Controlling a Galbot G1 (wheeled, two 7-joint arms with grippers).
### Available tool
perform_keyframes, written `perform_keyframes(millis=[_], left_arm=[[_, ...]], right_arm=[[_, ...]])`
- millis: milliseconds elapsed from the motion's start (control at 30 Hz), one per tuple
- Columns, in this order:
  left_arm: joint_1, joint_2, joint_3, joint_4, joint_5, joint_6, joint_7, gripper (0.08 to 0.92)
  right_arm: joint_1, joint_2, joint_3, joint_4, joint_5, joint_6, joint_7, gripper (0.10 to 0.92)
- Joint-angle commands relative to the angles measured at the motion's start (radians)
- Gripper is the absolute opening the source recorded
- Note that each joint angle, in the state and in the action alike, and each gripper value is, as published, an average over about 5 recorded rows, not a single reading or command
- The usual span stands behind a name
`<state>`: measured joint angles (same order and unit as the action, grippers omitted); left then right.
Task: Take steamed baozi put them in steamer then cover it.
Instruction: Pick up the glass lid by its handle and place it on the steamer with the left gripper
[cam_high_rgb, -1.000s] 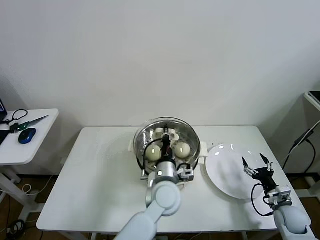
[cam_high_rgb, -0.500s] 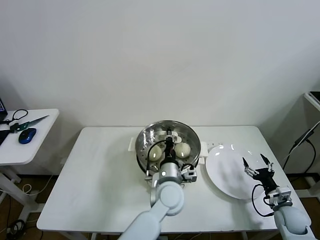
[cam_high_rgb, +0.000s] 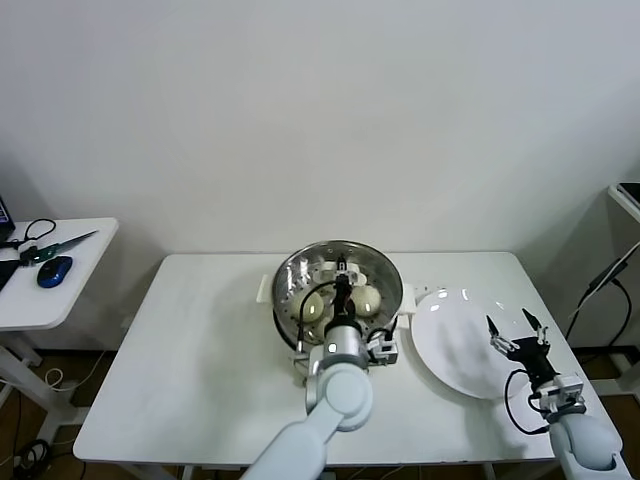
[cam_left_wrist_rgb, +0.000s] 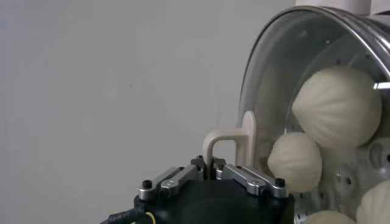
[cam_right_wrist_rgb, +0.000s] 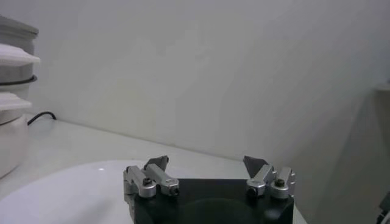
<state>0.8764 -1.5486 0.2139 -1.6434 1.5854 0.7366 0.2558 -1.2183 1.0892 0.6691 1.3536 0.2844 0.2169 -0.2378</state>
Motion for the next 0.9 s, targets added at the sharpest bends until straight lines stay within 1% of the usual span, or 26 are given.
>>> perform_keyframes(millis=[33,467,667,767,900], left_arm=[[0.001,0.003,0.000,0.008,0.003,0.049,-0.003,0.146],[0.001,0.014,0.003,0.006,-0.006,0.049,0.003,0.146],[0.002,0.033,0.012,-0.042,-0.024,0.049,0.029,0.153],[0.009,0.052,0.019,-0.084,-0.024,0.049,0.048,0.206],[0.031,0.084,0.020,-0.149,-0.030,0.049,0.055,0.325]], right_arm=[[-0.001,0.002,0.002,0.000,-0.003,0.002,-0.003,0.823],[-0.003,0.010,0.005,-0.003,-0.010,0.005,-0.010,0.823],[-0.002,0.008,0.007,-0.003,-0.011,0.001,-0.013,0.823],[0.000,0.008,0.008,-0.004,-0.016,-0.003,-0.013,0.823],[0.000,0.006,0.007,0.003,-0.021,-0.022,-0.011,0.823]])
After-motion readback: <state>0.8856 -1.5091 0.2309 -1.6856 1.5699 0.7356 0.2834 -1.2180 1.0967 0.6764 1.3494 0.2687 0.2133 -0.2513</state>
